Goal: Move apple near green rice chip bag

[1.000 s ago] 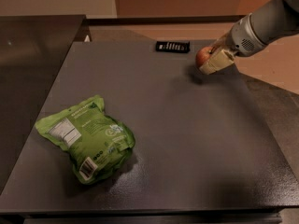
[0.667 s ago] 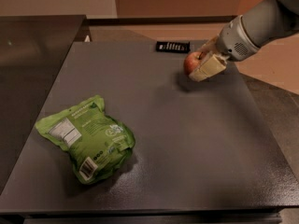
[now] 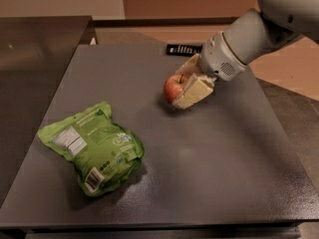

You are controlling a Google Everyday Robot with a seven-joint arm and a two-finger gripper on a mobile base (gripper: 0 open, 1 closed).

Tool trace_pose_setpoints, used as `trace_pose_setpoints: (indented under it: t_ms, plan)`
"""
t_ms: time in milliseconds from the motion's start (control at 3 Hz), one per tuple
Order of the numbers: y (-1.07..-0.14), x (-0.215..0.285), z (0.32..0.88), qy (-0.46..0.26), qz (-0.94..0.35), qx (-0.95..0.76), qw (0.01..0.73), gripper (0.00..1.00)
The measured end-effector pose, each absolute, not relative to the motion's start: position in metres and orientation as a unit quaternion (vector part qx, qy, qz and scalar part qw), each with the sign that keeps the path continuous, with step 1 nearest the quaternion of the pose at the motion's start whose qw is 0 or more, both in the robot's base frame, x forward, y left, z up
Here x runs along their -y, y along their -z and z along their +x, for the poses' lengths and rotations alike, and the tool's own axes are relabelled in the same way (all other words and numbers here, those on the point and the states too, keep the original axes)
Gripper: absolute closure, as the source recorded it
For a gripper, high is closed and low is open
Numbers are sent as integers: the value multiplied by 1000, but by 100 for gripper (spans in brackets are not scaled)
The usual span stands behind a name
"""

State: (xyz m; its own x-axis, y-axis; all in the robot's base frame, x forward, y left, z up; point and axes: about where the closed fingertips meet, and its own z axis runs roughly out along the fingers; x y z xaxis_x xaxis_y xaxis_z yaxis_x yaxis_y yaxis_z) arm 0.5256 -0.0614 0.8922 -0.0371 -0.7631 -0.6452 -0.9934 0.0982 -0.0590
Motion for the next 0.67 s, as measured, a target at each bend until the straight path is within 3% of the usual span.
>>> trace_pose_setpoints:
  t_ms: [667]
  plan:
    - [-875, 19, 500, -220, -681, -649, 257, 100]
